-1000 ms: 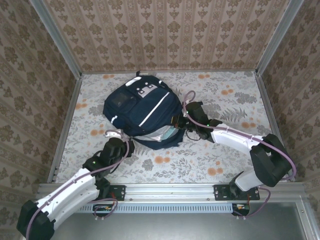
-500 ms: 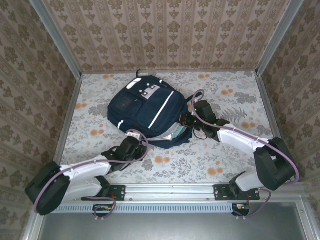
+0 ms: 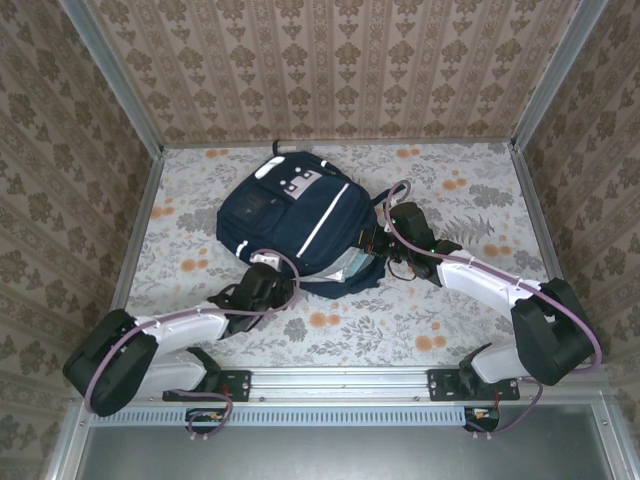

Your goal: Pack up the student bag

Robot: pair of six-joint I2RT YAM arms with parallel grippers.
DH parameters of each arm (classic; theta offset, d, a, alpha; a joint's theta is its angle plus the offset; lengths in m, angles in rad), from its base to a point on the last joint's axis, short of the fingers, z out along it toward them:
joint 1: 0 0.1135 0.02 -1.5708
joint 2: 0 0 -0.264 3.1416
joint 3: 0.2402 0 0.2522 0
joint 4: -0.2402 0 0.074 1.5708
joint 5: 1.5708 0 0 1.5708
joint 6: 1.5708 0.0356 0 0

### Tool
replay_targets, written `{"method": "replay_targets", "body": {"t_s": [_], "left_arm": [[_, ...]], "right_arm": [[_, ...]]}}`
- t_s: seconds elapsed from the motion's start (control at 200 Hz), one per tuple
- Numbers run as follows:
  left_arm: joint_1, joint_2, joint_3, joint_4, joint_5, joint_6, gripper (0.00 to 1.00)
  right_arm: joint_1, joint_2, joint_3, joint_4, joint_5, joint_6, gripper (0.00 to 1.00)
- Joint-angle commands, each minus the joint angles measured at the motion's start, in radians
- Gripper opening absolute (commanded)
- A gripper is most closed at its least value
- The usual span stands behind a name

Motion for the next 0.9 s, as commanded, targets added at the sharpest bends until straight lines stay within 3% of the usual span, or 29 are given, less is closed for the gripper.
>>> {"method": "replay_targets", "body": {"t_s": [0.0,0.19,0.26,0.395,0.63,0.895], "left_arm": [[0.054,-0.067,-0.062,0.114,0.106,-0.006,0.42],[0.127,-0.099,-0.104,0.233,0.277,-0.028,0.51],[0.146,-0.070,-0.105,0.263,0.317,-0.037,0.58],[0.177,0.031,-0.101,0.345,0.383,-0.056,0.61],[0.190,0.173,-0.076,0.429,0.477,-0.074,0.60],[0.170,0.109,-0.105,0.423,0.514,-0.092,0.57]], "right_arm": [[-0.009,-0.032,-0.009,0.037,-0.007,-0.003,0.08],[-0.010,-0.027,-0.010,0.043,-0.018,0.002,0.09],[-0.009,-0.032,-0.012,0.043,-0.018,0.002,0.09],[-0.009,-0.036,-0.014,0.045,-0.020,0.003,0.09],[-0.009,-0.040,-0.014,0.043,-0.021,0.004,0.10],[-0.009,-0.044,-0.016,0.040,-0.019,0.004,0.10]]}}
